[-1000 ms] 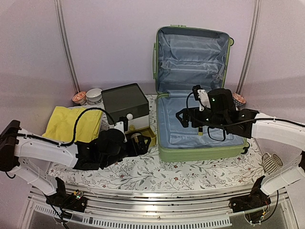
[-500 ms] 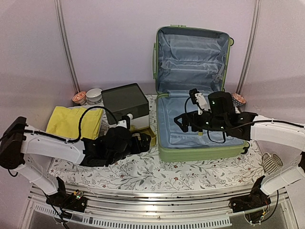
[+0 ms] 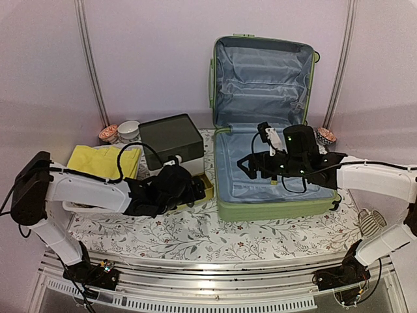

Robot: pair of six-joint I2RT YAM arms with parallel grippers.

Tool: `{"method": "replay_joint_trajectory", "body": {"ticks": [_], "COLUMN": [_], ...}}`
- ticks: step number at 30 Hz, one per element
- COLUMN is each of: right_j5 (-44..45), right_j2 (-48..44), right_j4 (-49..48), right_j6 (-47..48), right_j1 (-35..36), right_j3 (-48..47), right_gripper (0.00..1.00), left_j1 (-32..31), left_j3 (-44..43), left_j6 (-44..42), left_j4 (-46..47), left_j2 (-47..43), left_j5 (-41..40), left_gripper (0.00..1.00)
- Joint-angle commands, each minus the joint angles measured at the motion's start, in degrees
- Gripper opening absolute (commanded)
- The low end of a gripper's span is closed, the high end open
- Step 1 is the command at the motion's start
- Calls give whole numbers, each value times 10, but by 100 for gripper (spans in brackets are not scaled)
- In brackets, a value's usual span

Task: Open, take out, and arrange the luggage
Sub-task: Move the storage box to the center of the board.

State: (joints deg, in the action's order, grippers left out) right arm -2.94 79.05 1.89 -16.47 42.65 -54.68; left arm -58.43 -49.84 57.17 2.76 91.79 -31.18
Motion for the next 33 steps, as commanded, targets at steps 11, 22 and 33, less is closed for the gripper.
{"method": "replay_joint_trajectory", "body": {"ticks": [11, 22, 33], "right_j5": [-25, -24, -25], "right_j2": [-3, -11, -21], "right_j4": [-22, -21, -19], "right_j6": [-3, -1, -1], "right_j1": [-9, -11, -11], "right_j3": [18, 20, 27], "right_gripper": [95, 95, 95], "left_j1": [26, 63, 76], "left_j3": [-112, -178, -189], "left_j6": [77, 11, 57], "left_j4": [-195, -230, -236], "left_j2": [85, 163, 185], "left_j5": [-81, -61, -49], "left_gripper": [98, 98, 98]}}
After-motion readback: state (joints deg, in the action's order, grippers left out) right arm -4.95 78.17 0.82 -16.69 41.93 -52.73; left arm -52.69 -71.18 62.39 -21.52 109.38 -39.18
